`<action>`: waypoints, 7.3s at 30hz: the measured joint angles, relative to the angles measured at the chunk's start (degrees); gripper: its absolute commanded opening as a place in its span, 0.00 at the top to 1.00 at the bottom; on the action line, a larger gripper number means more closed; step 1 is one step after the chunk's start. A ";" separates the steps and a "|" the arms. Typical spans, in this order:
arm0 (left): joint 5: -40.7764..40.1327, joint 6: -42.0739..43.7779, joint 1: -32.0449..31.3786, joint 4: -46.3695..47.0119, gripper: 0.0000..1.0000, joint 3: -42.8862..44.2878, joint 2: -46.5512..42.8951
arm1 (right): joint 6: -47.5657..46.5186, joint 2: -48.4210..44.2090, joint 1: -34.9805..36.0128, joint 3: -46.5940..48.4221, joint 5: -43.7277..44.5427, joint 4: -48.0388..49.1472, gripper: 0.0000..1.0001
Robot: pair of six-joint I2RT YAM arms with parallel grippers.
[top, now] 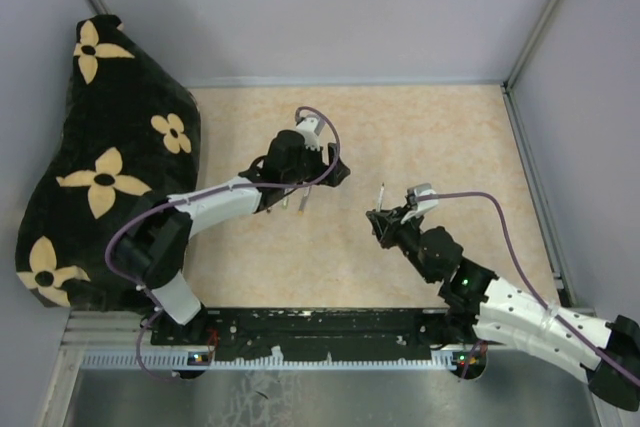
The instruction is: Insert the pens into the pen caps
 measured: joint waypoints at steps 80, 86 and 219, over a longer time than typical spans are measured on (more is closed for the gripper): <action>5.70 5.40 -0.15 -10.91 0.19 10.84 17.49 | 0.02 -0.02 0.00 -0.83 -1.57 -0.72 1.00; 1.60 5.44 -1.16 -13.40 0.20 11.91 17.49 | 0.02 0.07 0.00 -0.83 -1.60 -0.74 1.00; 14.10 -16.09 -9.92 68.04 1.00 -26.08 -6.91 | -3.50 6.34 0.00 -3.54 -17.73 15.89 1.00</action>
